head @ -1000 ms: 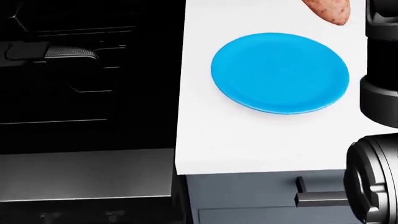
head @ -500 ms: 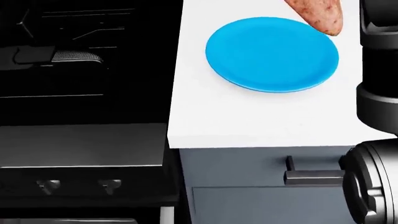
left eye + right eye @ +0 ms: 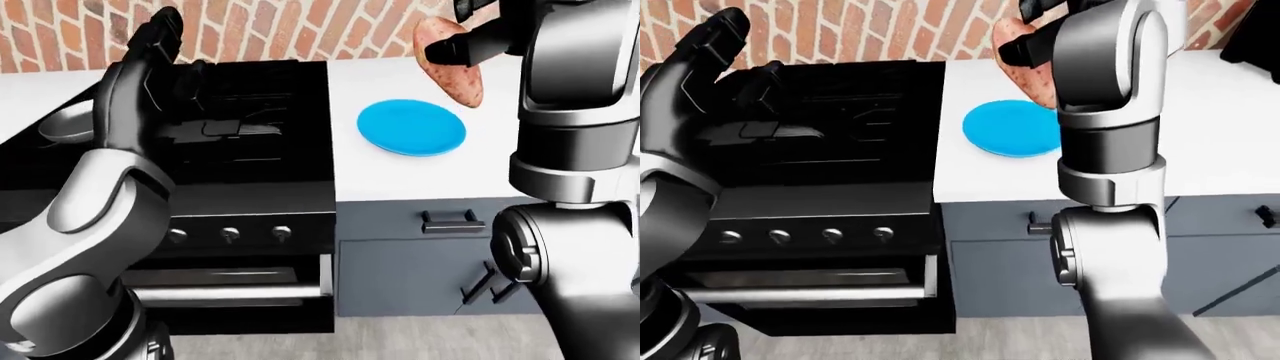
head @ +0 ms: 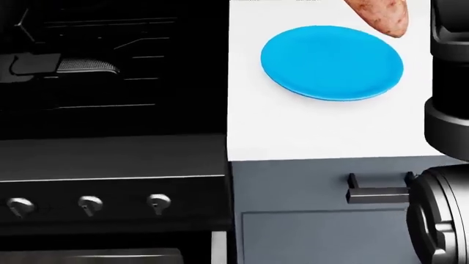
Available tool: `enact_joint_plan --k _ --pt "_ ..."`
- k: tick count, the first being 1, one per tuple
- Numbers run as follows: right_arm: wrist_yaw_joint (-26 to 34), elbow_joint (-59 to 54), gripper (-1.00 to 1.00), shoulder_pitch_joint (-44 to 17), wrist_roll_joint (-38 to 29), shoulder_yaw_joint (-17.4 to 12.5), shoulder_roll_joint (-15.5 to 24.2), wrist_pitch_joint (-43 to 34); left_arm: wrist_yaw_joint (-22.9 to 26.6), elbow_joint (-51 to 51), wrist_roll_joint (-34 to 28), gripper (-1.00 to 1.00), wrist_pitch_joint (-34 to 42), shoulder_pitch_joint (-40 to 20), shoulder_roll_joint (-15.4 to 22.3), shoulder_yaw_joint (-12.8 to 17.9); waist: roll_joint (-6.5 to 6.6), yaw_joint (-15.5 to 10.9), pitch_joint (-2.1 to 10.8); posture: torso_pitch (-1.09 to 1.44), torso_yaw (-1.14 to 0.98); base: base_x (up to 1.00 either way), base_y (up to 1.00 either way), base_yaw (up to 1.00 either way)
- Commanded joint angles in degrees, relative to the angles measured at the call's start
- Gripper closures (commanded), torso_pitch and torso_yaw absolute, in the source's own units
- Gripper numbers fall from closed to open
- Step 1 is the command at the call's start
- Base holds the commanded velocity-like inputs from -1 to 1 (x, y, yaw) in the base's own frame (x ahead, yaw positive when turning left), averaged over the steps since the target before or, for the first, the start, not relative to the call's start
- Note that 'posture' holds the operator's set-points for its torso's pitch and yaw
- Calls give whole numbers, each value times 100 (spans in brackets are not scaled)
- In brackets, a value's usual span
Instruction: Pick the sweet potato from the plate and place it in the pan.
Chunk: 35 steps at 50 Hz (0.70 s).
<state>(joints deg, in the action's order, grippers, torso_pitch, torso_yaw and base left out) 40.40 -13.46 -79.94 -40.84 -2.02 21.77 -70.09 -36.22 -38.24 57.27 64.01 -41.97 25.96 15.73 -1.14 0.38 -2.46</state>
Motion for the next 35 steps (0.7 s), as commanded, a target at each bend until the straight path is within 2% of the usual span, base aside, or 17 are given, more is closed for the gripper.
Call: enact_joint_plan --k 1,2,4,6,10,12,14,15,16,23,25,26,27,28,29,31,35 --pt "-79 141 100 -191 -86 -67 68 98 52 -81 -26 -100 -162 -131 52 44 -27 -13 135 0 0 0 15 0" --pt "-91 147 100 -187 -76 -83 64 106 63 -84 -35 -100 -167 -123 49 41 83 19 118 0 0 0 14 0" --pt "-107 168 100 -171 -67 -90 63 97 101 -82 -76 -100 -194 -82 47 39 8 -8 140 0 0 0 14 0" --pt "-98 198 100 -150 -62 -82 64 72 120 -84 -93 -100 -194 -69 44 43 62 -20 152 0 0 0 15 0" --pt "-117 176 100 -166 -52 -74 61 71 126 -55 -88 -100 -167 -125 52 65 282 -12 34 0 0 0 15 0" --pt "-148 161 100 -172 -33 -97 51 81 133 -41 -93 -100 -169 -135 54 69 504 29 53 0 0 0 15 0" --pt "-184 155 100 -157 -19 -107 49 92 142 -32 -103 -100 -173 -138 57 67 859 64 114 0 0 0 15 0" --pt "-193 150 100 -159 -12 -106 47 85 144 -31 -105 -100 -171 -141 58 66 618 36 76 0 0 0 16 0" --pt "-213 143 100 -151 12 -123 44 103 144 -26 -102 -100 -170 -147 57 70 681 79 92 0 0 0 17 0" --pt "-213 153 100 -129 60 -98 93 118 113 -55 -77 -100 -146 -151 47 69 237 65 107 0 0 0 18 0" --pt "-237 162 100 -123 73 -107 77 113 113 -57 -83 -100 -150 -147 46 63 1 54 134 0 0 0 18 0" --pt "-240 168 100 -130 70 -97 72 95 122 -56 -96 -100 -160 -137 45 55 -208 45 199 0 0 0 19 0" --pt "-249 166 100 -125 74 -100 72 103 129 -57 -105 -100 -166 -130 41 48 39 65 143 0 0 0 18 0" --pt "-248 169 100 -120 77 -97 76 103 135 -61 -117 -100 -172 -125 37 39 -70 14 172 0 0 0 19 0" --pt "-250 182 100 -112 79 -99 75 95 138 -69 -128 -100 -174 -112 27 31 -79 19 201 0 0 0 19 0" --pt "-246 212 100 -80 90 -105 78 87 135 -84 -127 -100 -157 -112 17 39 -23 -13 209 0 0 0 18 0" --pt "-277 215 100 -56 109 -111 77 97 118 -101 -109 -100 -127 -128 7 43 199 -27 81 0 0 0 18 0"
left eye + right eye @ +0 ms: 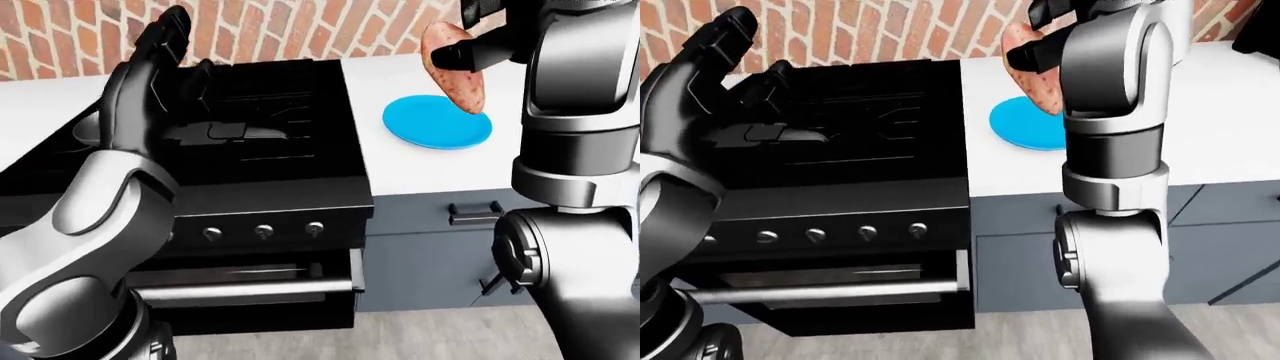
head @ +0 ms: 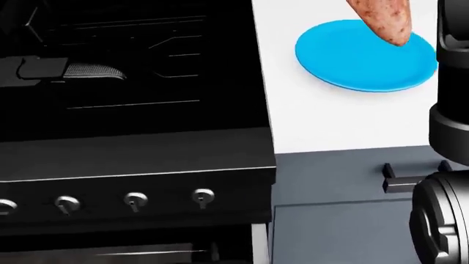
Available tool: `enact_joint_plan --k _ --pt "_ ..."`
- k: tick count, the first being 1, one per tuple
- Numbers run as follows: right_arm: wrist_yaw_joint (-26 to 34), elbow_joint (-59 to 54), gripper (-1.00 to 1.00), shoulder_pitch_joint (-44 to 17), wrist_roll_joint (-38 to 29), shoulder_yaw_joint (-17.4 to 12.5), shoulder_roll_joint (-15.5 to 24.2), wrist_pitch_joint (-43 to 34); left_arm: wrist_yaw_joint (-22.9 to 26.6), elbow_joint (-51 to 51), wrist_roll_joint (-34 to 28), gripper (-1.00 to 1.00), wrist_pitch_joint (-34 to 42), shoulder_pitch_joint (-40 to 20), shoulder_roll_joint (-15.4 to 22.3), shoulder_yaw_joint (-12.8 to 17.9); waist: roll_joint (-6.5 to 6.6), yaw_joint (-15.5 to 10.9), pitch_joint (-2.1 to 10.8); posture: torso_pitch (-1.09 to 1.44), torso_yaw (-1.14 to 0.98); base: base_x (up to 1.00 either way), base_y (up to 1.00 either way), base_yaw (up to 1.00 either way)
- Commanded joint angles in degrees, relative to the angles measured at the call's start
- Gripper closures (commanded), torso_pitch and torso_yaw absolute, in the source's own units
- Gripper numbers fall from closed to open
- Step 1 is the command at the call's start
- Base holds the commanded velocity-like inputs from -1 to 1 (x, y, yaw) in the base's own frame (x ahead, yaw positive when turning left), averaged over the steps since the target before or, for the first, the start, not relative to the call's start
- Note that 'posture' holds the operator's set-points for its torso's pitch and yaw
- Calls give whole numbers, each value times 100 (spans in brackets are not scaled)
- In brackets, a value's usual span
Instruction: Pick the sweet potato from the plate and place it in the pan.
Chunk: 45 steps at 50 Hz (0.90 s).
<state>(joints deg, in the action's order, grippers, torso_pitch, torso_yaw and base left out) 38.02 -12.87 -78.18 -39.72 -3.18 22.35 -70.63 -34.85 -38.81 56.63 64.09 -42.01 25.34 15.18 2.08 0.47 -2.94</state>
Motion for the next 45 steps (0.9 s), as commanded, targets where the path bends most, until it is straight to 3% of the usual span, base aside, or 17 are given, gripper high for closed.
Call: enact_joint_plan --k 1,3,4,15,17,18,19,20,22,27,29,31,32,34,41,44,45 --pt "-38 161 100 -225 -2 9 28 149 -22 -41 -43 -100 -128 -132 71 100 -34 -22 124 0 0 0 17 0" --pt "-45 152 100 -239 6 15 28 144 -26 -33 -40 -100 -124 -145 71 102 238 27 152 0 0 0 18 0" --pt "-40 156 100 -252 1 25 30 128 -23 -37 -41 -100 -125 -142 71 100 470 44 218 0 0 0 18 0" --pt "16 179 100 -268 -29 49 55 91 -17 -15 -35 -100 -139 -157 86 93 -119 43 167 0 0 0 18 0" --pt "26 168 100 -288 -36 54 57 88 -20 -5 -40 -100 -134 -178 79 84 -347 28 194 0 0 0 18 0" --pt "30 159 100 -295 -37 52 59 92 -19 3 -41 -100 -131 -191 83 85 -553 20 258 0 0 0 18 0" --pt "27 159 100 -292 -39 45 59 97 -17 13 -43 -100 -130 -199 85 89 -290 44 196 0 0 0 18 0" --pt "33 161 100 -294 -43 50 58 90 -16 14 -43 -100 -128 -203 87 89 -403 -4 223 0 0 0 18 0" --pt "48 171 100 -299 -52 54 64 84 -25 17 -29 -100 -115 -220 91 101 -385 -5 265 0 0 0 18 0" --pt "56 142 100 -311 -64 36 75 112 -37 30 -29 -100 -113 -241 88 86 -118 -38 125 0 0 0 18 0" --pt "41 127 100 -310 -58 26 63 126 -36 35 -32 -100 -115 -241 89 86 93 0 125 0 0 0 18 0" --pt "35 130 100 -307 -59 32 58 125 -29 27 -35 -100 -121 -223 89 88 496 41 220 0 0 0 18 0" --pt "30 148 100 -282 -64 29 54 120 -19 12 -45 -100 -129 -195 83 80 308 26 186 0 0 0 18 0" --pt "28 167 100 -267 -78 41 52 103 -4 8 -64 -100 -136 -182 79 73 335 44 152 0 0 0 18 0" --pt "70 222 100 -235 -93 42 55 85 -25 -32 -48 -100 -93 -193 53 80 -73 44 170 0 0 0 18 0" --pt "89 229 100 -259 -105 51 55 61 -52 -54 -13 -100 -71 -202 47 88 -433 21 212 0 0 0 18 0" --pt "95 238 100 -244 -106 51 55 65 -61 -62 -5 -100 -70 -200 41 87 -403 7 212 0 0 0 18 0"
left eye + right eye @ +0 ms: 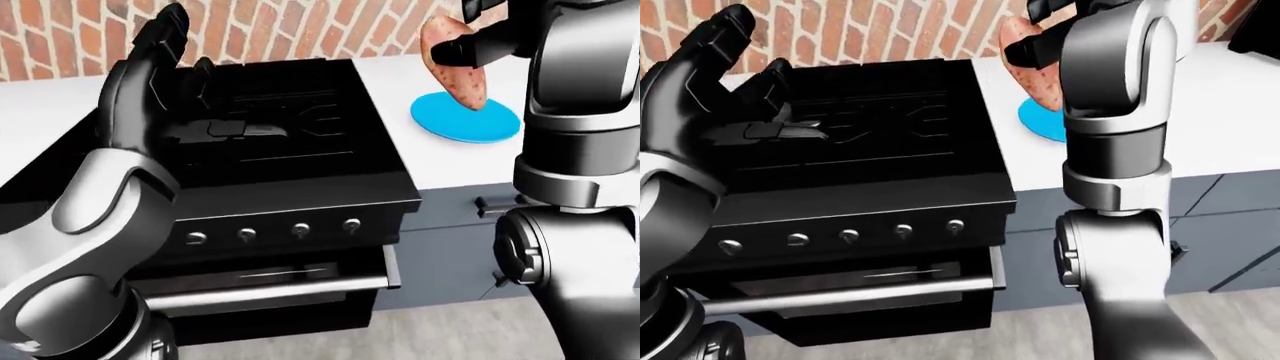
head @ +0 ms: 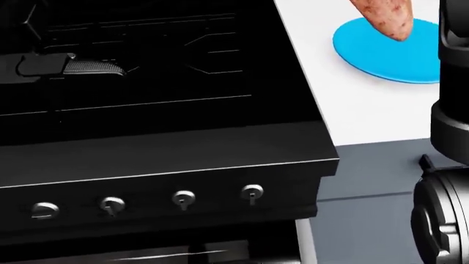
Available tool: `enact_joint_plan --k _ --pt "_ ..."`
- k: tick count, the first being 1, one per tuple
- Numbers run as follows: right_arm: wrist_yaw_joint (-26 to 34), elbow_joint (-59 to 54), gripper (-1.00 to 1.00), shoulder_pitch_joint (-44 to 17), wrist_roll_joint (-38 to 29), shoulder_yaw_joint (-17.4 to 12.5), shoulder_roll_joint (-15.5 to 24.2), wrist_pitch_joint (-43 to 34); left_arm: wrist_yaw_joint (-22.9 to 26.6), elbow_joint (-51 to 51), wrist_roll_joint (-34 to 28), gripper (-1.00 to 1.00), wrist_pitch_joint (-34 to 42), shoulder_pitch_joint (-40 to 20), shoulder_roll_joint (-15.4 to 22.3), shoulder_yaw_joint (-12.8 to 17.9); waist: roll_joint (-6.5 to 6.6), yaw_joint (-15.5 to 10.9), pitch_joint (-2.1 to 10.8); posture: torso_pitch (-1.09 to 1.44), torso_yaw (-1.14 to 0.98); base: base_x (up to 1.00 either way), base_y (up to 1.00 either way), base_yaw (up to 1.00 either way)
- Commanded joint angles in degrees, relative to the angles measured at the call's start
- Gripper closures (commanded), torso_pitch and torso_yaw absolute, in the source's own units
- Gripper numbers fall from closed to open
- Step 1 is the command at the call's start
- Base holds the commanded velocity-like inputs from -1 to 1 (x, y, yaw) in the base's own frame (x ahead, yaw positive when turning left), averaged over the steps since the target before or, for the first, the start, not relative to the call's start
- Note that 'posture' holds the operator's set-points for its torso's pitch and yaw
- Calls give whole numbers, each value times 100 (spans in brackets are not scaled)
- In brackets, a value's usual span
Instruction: Pick the sweet potato from the plate and place it in the pan.
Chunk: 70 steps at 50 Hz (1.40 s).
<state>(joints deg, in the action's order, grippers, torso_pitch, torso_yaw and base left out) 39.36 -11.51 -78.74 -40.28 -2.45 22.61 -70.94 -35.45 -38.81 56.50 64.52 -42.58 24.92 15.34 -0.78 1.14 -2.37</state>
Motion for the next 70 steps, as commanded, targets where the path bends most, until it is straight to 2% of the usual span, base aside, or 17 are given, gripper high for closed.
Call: enact_joint_plan --k 1,9,13,14,23,26,35,38,40,41,49,53,62,65,67,68,70 --pt "-45 114 100 -167 -48 -39 29 104 -4 -84 -2 -100 -124 -113 69 50 -43 -33 144 0 0 0 18 0" --pt "-25 125 100 -176 -76 -45 37 97 -104 -65 112 -100 -59 -209 99 74 187 -106 71 0 0 0 18 0" --pt "-67 69 100 -194 -54 -60 28 138 -88 -38 90 -100 -98 -201 107 54 829 -28 179 0 0 0 18 0" --pt "-80 68 100 -187 -45 -66 15 142 -76 -38 83 -100 -107 -187 113 52 562 -59 111 0 0 0 19 0" --pt "-50 85 100 -217 -48 -38 47 95 -60 -13 84 -100 -122 -194 138 62 208 -31 114 0 0 0 18 0" --pt "-42 93 100 -212 -49 -39 47 90 -94 -8 117 -100 -95 -230 137 71 -170 -55 167 0 0 0 18 0" --pt "-36 70 100 -247 -56 -37 48 87 -132 5 164 -100 -114 -234 158 64 130 -106 80 0 0 0 19 0" --pt "-30 46 100 -270 -56 -40 64 96 -179 5 208 -100 -89 -263 158 66 434 -55 77 0 0 0 19 0" --pt "-29 59 100 -275 -61 -38 58 78 -165 -19 185 -100 -120 -210 147 43 879 -31 190 0 0 0 19 0" --pt "-22 64 100 -275 -61 -37 62 74 -172 -24 195 -100 -112 -212 146 48 567 -50 100 0 0 0 20 0" --pt "-18 61 100 -293 -55 -43 86 75 -211 -27 242 -100 -90 -237 157 53 279 -24 113 0 0 0 19 0" --pt "-6 47 100 -312 -61 -44 97 80 -234 -51 256 -100 -93 -225 145 32 -162 -54 161 0 0 0 20 0" --pt "-42 66 100 -290 -27 -81 109 69 -246 -35 255 -100 -90 -248 140 20 129 -109 79 0 0 0 19 0" --pt "-10 125 100 -270 -38 -55 126 18 -239 -62 258 -100 -105 -207 140 22 437 -56 72 0 0 0 19 0" --pt "-6 113 100 -287 -39 -51 125 17 -271 -68 290 -100 -76 -228 134 32 888 -29 185 0 0 0 20 0" --pt "-17 86 100 -304 -34 -52 114 30 -279 -73 298 -100 -73 -233 134 31 554 -52 92 0 0 0 20 0" --pt "-39 69 100 -303 -23 -65 101 52 -283 -75 306 -100 -76 -224 138 37 605 -38 127 0 0 0 20 0"
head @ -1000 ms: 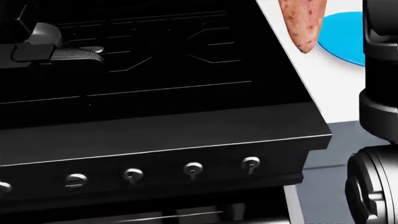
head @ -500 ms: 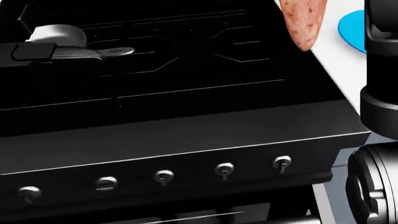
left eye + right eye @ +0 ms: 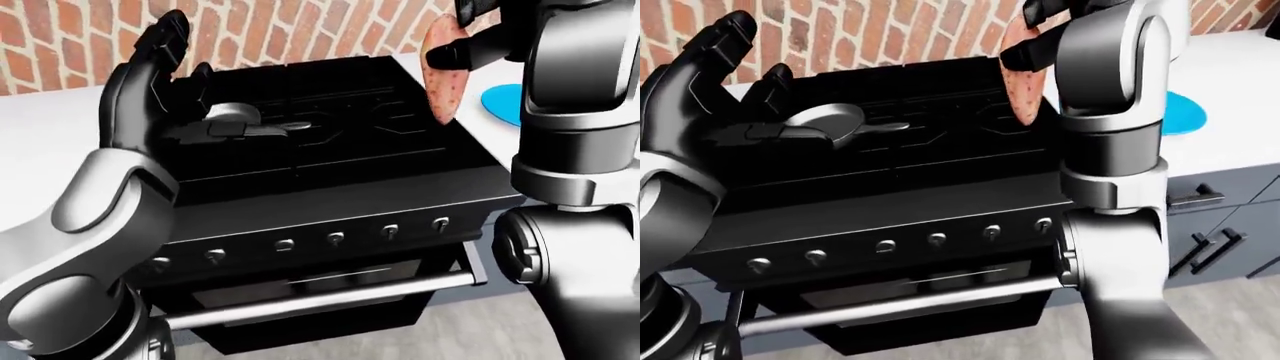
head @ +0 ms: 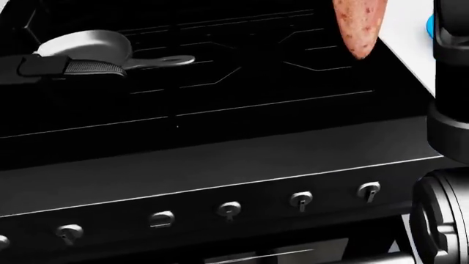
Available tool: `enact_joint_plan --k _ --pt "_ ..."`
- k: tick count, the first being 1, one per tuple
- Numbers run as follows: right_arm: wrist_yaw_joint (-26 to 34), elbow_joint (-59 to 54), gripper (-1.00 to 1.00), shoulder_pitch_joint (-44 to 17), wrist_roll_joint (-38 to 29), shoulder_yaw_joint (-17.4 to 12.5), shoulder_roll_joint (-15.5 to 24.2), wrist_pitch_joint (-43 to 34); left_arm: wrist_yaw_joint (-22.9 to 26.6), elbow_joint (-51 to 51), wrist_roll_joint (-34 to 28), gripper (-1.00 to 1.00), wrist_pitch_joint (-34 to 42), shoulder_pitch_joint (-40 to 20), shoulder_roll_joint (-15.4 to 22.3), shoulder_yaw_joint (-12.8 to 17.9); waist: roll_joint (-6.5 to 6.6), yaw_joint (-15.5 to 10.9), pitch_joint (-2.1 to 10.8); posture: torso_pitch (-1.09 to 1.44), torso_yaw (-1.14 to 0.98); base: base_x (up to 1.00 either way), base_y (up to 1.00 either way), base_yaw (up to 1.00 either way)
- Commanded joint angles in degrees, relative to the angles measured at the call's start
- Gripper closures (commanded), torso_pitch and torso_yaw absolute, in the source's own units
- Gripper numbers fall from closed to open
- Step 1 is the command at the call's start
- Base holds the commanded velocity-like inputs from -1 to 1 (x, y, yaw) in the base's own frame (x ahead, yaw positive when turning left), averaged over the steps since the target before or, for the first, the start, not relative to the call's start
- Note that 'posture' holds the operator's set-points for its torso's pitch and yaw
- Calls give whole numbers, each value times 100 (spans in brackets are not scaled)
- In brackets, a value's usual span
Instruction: Pick the sweet potato from the plate and place it in the pan.
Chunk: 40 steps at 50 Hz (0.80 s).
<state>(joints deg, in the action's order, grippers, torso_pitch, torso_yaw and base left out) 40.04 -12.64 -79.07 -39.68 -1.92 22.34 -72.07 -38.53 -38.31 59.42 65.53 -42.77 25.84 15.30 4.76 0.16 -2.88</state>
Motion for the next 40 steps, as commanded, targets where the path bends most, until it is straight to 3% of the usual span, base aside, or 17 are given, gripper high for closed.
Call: enact_joint_plan --k 1,7,9,10,11,13,15,19,21,23,26,33,35,36,37,38,40 --pt "-110 172 100 -275 -81 -116 130 170 45 -120 -14 -100 -201 -185 48 25 -18 61 208 0 0 0 20 0" --pt "-137 141 100 -309 -59 -120 131 176 37 -141 8 -100 -185 -176 48 40 -351 72 165 0 0 0 20 0" --pt "-126 184 100 -284 -60 -119 136 157 33 -149 16 -100 -184 -163 45 42 -563 56 172 0 0 0 20 0" --pt "-127 198 100 -279 -57 -131 148 153 30 -149 14 -100 -185 -161 46 37 -747 47 217 0 0 0 20 0" --pt "-122 203 100 -282 -54 -129 152 146 37 -147 4 -100 -194 -161 44 25 -569 74 176 0 0 0 20 0" --pt "-102 193 100 -316 -60 -111 175 126 2 -143 43 -100 -168 -198 40 42 -666 27 218 0 0 0 19 0" --pt "-121 176 100 -312 -53 -125 167 148 -2 -140 39 -100 -178 -193 38 25 -613 11 247 0 0 0 20 0" --pt "-189 152 100 -277 -13 -160 133 187 -2 -141 45 -100 -178 -187 53 27 -404 -7 121 0 0 0 20 0" --pt "-213 146 100 -262 11 -168 138 206 42 -134 -26 -100 -229 -147 41 -17 -214 27 110 0 0 0 20 0" --pt "-220 138 100 -269 32 -163 139 206 31 -146 -18 -100 -203 -159 26 -10 166 75 195 0 0 0 20 0" --pt "-222 136 100 -295 55 -150 145 187 17 -175 1 -100 -184 -143 19 4 73 88 150 0 0 0 20 0" --pt "-213 123 100 -338 71 -120 168 158 55 -137 -29 -100 -199 -163 29 4 -330 81 159 0 0 0 20 0" --pt "-199 149 100 -343 60 -106 165 122 53 -164 -29 -100 -193 -142 14 -1 -509 70 164 0 0 0 21 0" --pt "-198 170 100 -322 55 -109 170 123 43 -178 -16 -100 -179 -140 10 8 -666 60 192 0 0 0 21 0" --pt "-183 201 100 -310 49 -105 170 103 50 -179 -23 -100 -182 -129 10 8 -690 18 235 0 0 0 20 0" --pt "-182 215 100 -299 47 -112 171 99 35 -178 -4 -100 -163 -151 11 19 -577 69 188 0 0 0 21 0" --pt "-218 174 100 -288 70 -144 161 156 48 -161 -41 -100 -181 -158 1 -13 -648 23 215 0 0 0 20 0"
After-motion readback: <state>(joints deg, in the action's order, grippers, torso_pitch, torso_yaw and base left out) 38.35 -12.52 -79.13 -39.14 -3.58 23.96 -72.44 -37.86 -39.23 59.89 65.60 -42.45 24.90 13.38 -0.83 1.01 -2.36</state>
